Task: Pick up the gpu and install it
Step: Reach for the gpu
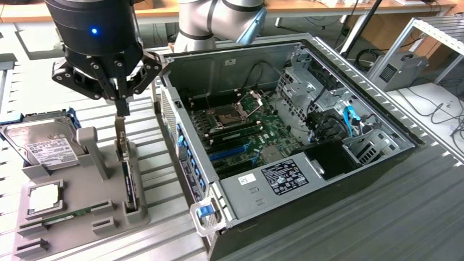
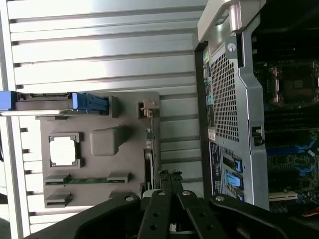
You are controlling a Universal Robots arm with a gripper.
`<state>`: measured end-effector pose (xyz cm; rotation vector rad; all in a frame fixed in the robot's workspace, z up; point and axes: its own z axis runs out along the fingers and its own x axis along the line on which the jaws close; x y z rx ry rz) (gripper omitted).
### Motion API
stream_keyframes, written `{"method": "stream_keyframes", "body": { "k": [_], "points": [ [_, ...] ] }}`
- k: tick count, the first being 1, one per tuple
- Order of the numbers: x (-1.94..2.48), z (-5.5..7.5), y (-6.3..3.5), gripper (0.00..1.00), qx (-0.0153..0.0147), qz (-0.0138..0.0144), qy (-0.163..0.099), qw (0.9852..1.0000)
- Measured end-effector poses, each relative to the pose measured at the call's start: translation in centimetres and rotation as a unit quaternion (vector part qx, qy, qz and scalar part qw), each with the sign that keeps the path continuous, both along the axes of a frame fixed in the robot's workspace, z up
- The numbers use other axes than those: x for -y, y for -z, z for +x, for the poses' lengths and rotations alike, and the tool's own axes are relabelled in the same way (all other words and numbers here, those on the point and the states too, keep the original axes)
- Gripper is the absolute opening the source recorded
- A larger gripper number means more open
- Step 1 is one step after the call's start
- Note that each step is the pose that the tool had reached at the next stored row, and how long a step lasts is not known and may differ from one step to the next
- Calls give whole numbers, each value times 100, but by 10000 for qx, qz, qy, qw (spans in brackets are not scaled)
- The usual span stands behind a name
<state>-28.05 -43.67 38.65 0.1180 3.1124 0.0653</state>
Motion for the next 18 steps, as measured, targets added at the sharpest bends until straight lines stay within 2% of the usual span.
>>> {"method": "stream_keyframes", "body": {
  "k": [14, 18],
  "points": [
    [116, -26, 9, 11, 0, 0, 0, 10000],
    [177, -27, 12, 11, 0, -1, 0, 10000]
  ]
}}
